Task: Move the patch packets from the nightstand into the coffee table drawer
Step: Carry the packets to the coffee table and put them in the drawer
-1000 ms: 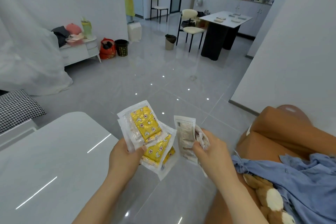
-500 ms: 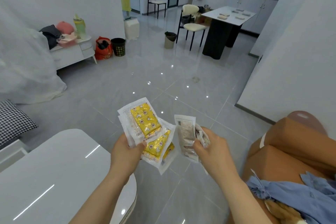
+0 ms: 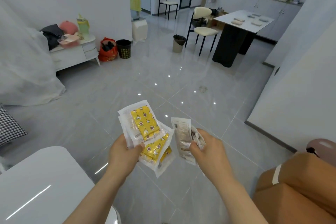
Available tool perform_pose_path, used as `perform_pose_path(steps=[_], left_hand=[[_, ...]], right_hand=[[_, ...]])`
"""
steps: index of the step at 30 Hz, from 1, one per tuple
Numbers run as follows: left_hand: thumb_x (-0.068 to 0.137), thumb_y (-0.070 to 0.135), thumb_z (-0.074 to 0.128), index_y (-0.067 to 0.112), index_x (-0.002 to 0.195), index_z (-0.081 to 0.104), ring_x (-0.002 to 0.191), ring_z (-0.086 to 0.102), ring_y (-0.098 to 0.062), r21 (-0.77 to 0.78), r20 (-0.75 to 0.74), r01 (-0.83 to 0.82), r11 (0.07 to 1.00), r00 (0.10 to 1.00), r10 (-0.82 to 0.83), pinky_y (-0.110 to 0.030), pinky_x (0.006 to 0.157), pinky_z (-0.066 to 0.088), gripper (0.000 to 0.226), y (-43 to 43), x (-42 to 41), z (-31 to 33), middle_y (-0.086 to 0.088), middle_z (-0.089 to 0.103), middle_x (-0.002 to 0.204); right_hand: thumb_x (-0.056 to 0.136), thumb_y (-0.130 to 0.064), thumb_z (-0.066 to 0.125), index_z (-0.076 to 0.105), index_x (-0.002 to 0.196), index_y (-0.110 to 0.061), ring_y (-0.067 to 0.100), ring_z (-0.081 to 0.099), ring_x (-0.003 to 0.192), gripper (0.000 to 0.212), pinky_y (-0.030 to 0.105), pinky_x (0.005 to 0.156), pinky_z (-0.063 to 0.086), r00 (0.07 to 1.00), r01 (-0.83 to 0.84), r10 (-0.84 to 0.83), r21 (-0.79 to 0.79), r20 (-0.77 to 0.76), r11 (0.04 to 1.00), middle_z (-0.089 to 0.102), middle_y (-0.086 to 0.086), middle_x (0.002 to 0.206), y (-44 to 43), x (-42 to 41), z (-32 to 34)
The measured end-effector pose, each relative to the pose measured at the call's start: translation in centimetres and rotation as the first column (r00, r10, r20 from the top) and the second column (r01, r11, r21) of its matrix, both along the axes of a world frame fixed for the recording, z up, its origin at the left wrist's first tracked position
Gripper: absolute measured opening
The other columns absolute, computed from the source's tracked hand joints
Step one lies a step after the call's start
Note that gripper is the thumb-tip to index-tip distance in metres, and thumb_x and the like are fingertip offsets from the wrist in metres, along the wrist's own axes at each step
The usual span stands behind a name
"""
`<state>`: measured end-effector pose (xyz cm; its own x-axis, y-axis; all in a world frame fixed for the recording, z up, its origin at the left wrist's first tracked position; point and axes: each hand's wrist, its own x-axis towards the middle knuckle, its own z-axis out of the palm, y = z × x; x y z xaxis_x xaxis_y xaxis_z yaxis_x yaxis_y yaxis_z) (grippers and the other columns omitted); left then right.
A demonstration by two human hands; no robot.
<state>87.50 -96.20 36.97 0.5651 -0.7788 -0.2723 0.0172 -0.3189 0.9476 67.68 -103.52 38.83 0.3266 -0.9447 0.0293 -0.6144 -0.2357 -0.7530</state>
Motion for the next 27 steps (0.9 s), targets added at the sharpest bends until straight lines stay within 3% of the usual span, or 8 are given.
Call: perform_pose_path(steps=[6,9,14,18,24,27], left_hand=[[0.087,0.012,0.064,0.037,0.088,0.057,0.088,0.067,-0.019,0.010,-0.020,-0.097,0.995,0.995,0.097,-0.037,0.075,0.054,0.026,-6.1,1.0,-0.2,0.011,0.066,0.092],[0.088,0.011,0.063,0.036,0.091,0.059,0.087,0.067,-0.018,0.020,-0.026,-0.134,0.991,0.991,0.135,-0.034,0.070,0.054,0.025,-8.3,2.4,-0.6,0.009,0.067,0.094],[0.088,0.009,0.062,0.034,0.090,0.058,0.081,0.066,-0.012,0.039,-0.032,-0.207,0.978,0.977,0.209,-0.025,0.058,0.050,0.025,-11.5,6.0,-1.8,0.012,0.067,0.089],[0.088,0.009,0.063,0.032,0.091,0.058,0.082,0.066,-0.014,0.060,-0.027,-0.281,0.958,0.959,0.283,-0.025,0.059,0.051,0.023,-13.9,10.6,-2.7,0.010,0.067,0.090],[0.087,0.012,0.064,0.036,0.088,0.057,0.080,0.065,-0.011,0.078,-0.010,-0.365,0.928,0.930,0.367,-0.024,0.059,0.050,0.025,-16.6,18.4,-2.7,0.013,0.066,0.089],[0.086,0.011,0.065,0.036,0.087,0.058,0.082,0.066,-0.013,0.096,-0.006,-0.386,0.917,0.921,0.389,-0.029,0.066,0.054,0.025,-17.5,21.8,-2.8,0.012,0.067,0.090]], right_hand=[[0.084,-0.007,0.053,0.065,0.105,-0.031,-0.001,0.060,0.074,0.034,0.009,0.057,0.043,0.995,-0.103,0.103,0.013,-0.006,0.995,0.068,-0.013,0.080,-8.0,1.8,0.3],[0.083,-0.006,0.054,0.066,0.102,-0.028,-0.003,0.058,0.068,0.031,0.008,0.054,0.041,0.988,-0.152,0.152,0.030,-0.007,0.988,0.064,-0.015,0.073,-11.0,3.7,0.0],[0.083,-0.006,0.055,0.066,0.104,-0.029,-0.008,0.059,0.073,0.034,0.005,0.056,0.039,0.971,-0.236,0.237,0.033,-0.033,0.971,0.064,-0.019,0.074,-15.6,8.1,-0.9],[0.082,-0.007,0.056,0.066,0.105,-0.033,-0.006,0.060,0.079,0.037,0.009,0.060,0.043,0.953,-0.298,0.300,0.039,-0.032,0.954,0.066,-0.019,0.079,-19.2,13.3,-1.6],[0.082,-0.007,0.056,0.066,0.109,-0.031,-0.011,0.058,0.081,0.037,0.003,0.062,0.042,0.913,-0.401,0.404,0.054,-0.060,0.914,0.065,-0.019,0.077,-23.7,22.8,-1.3],[0.082,-0.007,0.055,0.065,0.110,-0.030,-0.001,0.062,0.077,0.038,0.009,0.063,0.046,0.900,-0.428,0.432,0.071,-0.063,0.901,0.069,-0.014,0.081,-25.4,26.9,-1.5]])
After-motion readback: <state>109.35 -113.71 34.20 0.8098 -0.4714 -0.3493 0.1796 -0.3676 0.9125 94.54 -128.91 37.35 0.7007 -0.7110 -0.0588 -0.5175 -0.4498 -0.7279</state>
